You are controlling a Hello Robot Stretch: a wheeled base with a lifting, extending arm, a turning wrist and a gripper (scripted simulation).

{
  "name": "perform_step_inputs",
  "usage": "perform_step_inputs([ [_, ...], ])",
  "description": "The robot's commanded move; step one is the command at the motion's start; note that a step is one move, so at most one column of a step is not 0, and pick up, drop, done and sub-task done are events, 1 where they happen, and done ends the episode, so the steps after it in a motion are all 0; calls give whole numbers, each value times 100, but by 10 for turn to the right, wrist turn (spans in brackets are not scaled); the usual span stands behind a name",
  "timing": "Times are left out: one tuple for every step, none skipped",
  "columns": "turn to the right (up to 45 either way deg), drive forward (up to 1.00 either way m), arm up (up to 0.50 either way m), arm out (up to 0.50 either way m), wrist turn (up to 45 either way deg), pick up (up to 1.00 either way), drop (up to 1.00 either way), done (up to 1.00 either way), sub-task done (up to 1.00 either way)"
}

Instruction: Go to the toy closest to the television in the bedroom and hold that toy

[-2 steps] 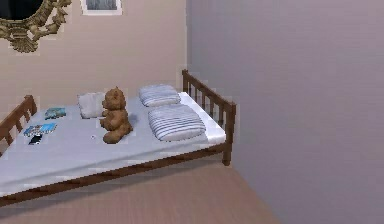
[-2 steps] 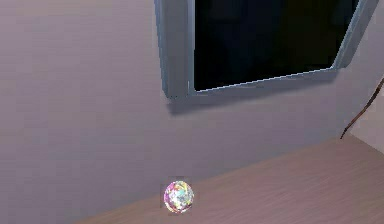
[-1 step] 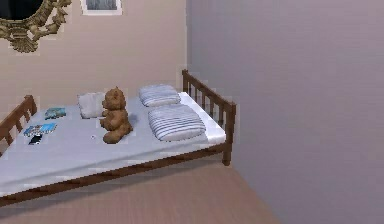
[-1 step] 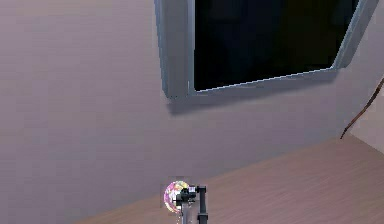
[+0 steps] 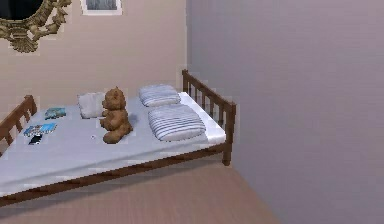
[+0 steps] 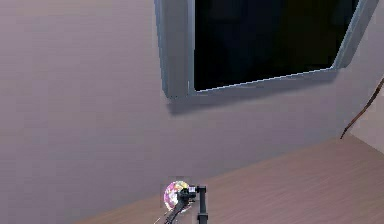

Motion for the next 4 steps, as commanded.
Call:
perform_step_inputs([
  [0,0,0,0,450,0,0,0,0],
  [0,0,0,0,450,0,0,0,0],
  [0,0,0,0,270,0,0,0,0],
  [0,0,-30,0,0,0,0,0,0],
])
